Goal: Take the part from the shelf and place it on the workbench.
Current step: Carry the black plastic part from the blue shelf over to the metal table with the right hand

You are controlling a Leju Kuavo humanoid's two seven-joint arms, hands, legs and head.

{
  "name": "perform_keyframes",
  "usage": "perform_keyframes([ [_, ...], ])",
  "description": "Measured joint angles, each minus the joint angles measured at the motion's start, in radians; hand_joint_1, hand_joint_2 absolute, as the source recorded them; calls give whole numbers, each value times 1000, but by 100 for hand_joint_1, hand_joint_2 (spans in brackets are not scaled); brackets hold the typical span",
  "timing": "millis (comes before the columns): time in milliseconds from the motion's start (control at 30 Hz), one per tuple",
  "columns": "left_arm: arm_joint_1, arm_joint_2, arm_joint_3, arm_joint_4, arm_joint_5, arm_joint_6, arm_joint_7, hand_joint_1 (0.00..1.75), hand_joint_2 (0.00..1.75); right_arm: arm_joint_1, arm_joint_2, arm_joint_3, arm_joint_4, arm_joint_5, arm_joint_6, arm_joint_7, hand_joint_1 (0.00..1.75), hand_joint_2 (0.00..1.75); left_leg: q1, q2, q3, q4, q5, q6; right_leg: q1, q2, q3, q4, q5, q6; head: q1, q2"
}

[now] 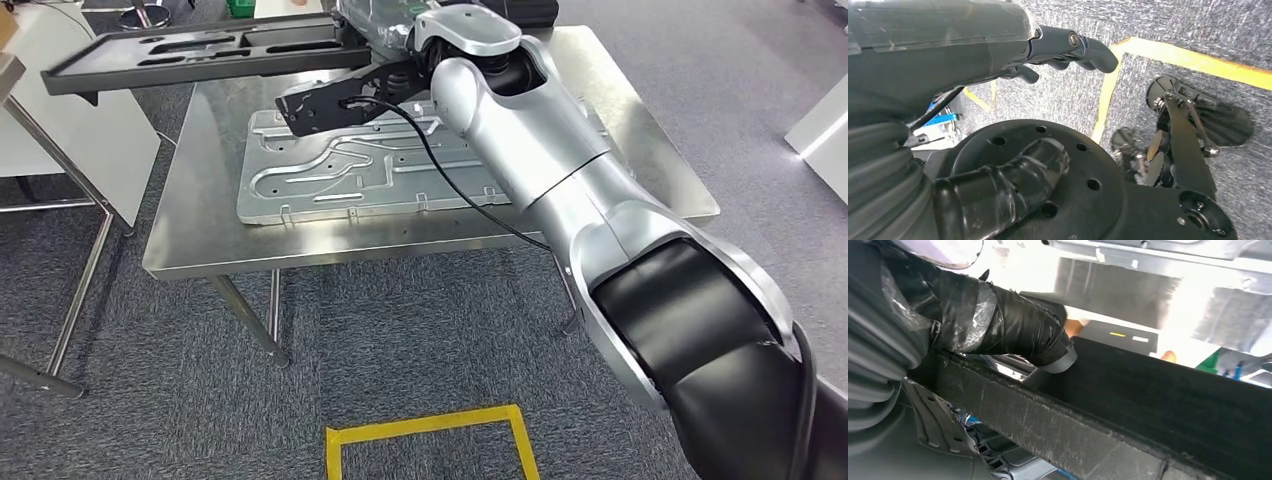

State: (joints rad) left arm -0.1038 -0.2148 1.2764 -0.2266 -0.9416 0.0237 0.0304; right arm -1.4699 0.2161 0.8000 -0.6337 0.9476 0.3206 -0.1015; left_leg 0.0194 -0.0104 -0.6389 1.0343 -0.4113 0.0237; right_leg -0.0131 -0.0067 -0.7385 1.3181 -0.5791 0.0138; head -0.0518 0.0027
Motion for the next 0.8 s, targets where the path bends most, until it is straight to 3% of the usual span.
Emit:
perform_keyframes([
  [33, 0, 0, 0, 0, 0, 0, 2, 0, 175, 1, 0, 1, 0, 0, 0, 0, 175, 175, -2, -3, 1, 0, -1, 1, 1, 1, -9, 12, 9, -4, 0, 0],
  [67, 0, 0, 0, 0, 1, 0, 3, 0, 175, 1, 0, 2, 0, 0, 0, 0, 175, 175, -4, -6, 3, 0, -1, 1, 2, 2, 2, -16, 35, -9, 0, 0],
  [167, 0, -3, 0, 0, 1, -1, 3, 0, 175, -4, -1, 3, 0, 0, -1, 2, 175, 175, -10, -15, 5, 0, -2, -1, 14, 7, 89, -211, 128, -37, 0, 0],
  [200, 0, -5, 0, 0, 2, -2, 2, 0, 175, -6, 0, 3, 0, 0, -1, 2, 175, 175, -10, -15, 4, 0, -2, -4, 18, 8, 106, -251, 140, -43, 0, 0],
  [267, 0, -6, 0, 0, 4, -2, -1, 0, 175, -7, 0, 4, 0, 0, -1, 2, 175, 175, -9, -16, 3, -3, -1, -12, 23, 6, 113, -272, 143, -45, 0, 0],
  [333, 0, -5, 0, 0, 6, -2, -2, 0, 175, -8, 0, 4, -1, 0, -2, 2, 175, 175, -9, -13, 1, 1, -7, -21, 15, 2, 122, -288, 150, -48, 0, 0],
  [400, 1, -4, 0, 0, 5, -2, -4, 0, 175, -12, 0, 4, -3, 0, -2, 5, 175, 175, -9, -8, -21, 57, -45, -29, 6, -3, 132, -305, 159, -52, 0, 0],
  [467, 2, -3, 0, 0, 2, -2, -9, 0, 175, -14, -1, 5, -4, 0, -2, 8, 175, 175, -7, -3, -75, 181, -107, -37, 7, -5, 134, -306, 160, -55, 0, 0],
  [533, 2, -1, 0, 0, -2, -2, -11, 0, 175, -11, -1, 7, -5, -1, -1, 8, 175, 175, -4, 0, -114, 262, -126, -45, 7, -5, 133, -302, 157, -54, -1, 0],
  [567, 2, -1, 0, 0, -3, -2, -12, 0, 175, -9, -1, 7, -5, -1, 0, 8, 175, 175, -2, 2, -108, 248, -107, -48, 6, -5, 133, -298, 155, -52, -1, 0],
  [667, 3, 1, 0, 0, -4, -3, -13, 0, 175, -10, -1, 8, -7, -1, -1, 9, 175, 175, 3, 8, -19, 67, -24, -51, 4, -5, 129, -278, 140, -39, -1, 0],
  [733, 3, 1, 0, 0, -4, -5, -12, 0, 175, -12, -2, 8, -9, -1, -2, 10, 175, 175, 0, 7, 9, 10, -15, -41, 7, -5, 124, -268, 134, -28, 0, 0],
  [800, 2, 1, 0, 0, -4, -5, -8, 0, 175, -13, -2, 8, -10, -3, -2, 11, 175, 175, -2, 3, 9, 8, -14, -25, 8, -5, 123, -267, 134, -20, 1, 0],
])
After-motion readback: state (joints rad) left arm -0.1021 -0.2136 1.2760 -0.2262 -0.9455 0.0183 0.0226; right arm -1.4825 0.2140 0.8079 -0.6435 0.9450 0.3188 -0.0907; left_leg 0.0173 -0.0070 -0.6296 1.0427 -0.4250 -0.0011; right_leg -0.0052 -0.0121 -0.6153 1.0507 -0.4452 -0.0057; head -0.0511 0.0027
